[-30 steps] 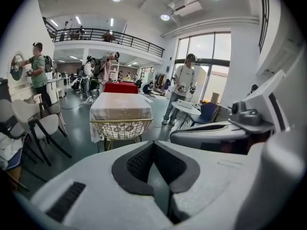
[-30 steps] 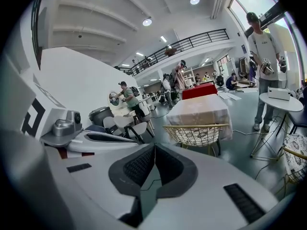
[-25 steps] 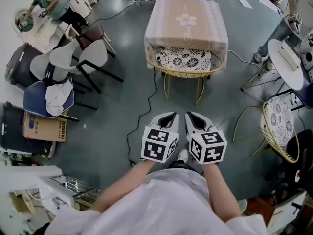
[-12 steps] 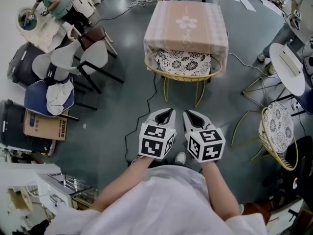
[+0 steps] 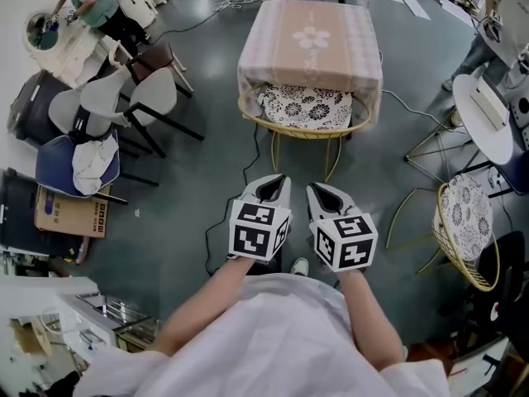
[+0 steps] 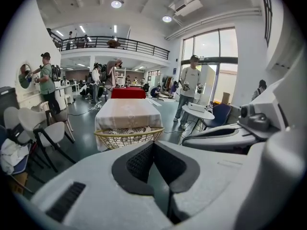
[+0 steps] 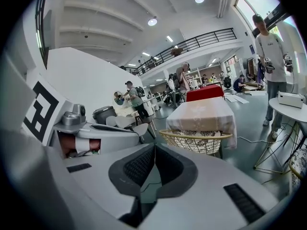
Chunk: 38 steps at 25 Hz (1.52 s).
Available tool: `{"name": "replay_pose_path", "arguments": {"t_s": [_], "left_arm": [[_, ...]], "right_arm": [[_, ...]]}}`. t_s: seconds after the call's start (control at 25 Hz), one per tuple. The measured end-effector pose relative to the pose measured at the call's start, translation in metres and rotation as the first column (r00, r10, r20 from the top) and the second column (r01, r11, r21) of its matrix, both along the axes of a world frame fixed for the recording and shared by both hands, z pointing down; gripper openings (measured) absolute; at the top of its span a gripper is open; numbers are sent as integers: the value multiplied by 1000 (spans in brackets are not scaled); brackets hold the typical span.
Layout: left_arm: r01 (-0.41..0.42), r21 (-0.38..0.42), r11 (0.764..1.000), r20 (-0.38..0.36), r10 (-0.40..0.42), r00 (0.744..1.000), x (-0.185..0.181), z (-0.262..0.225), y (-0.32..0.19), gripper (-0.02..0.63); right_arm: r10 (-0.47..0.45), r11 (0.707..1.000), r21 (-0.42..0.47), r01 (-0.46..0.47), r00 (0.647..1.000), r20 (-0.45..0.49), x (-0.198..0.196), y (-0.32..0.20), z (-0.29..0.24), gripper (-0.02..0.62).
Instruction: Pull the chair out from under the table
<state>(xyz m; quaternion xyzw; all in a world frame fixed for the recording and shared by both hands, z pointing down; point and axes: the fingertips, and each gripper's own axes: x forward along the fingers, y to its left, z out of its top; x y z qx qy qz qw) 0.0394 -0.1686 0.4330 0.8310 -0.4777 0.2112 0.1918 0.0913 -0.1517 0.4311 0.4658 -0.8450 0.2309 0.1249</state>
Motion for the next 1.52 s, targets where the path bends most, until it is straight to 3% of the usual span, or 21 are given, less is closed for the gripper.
{"name": "replay_pose_path", "arguments": {"t_s": [0.56, 1.0, 1.16, 1.52], "left_arm": [[-32, -43, 999, 2, 32, 999, -10, 28, -71, 5], [-135, -90, 987, 87, 142, 986, -27, 56, -135, 5], [-231, -88, 969, 149, 242, 959, -29, 70, -150, 5], [-420, -100, 902, 281, 431, 858, -39, 96, -174, 6]], "right_arm": [[-4, 1000, -30, 2, 997, -75, -5, -69, 22, 3], [-62, 997, -46, 54, 981, -185, -12, -130, 43, 5], [-90, 995, -54, 79, 967, -237, -15, -147, 53, 5], [-170, 985, -77, 153, 914, -369, -16, -171, 72, 5]]}}
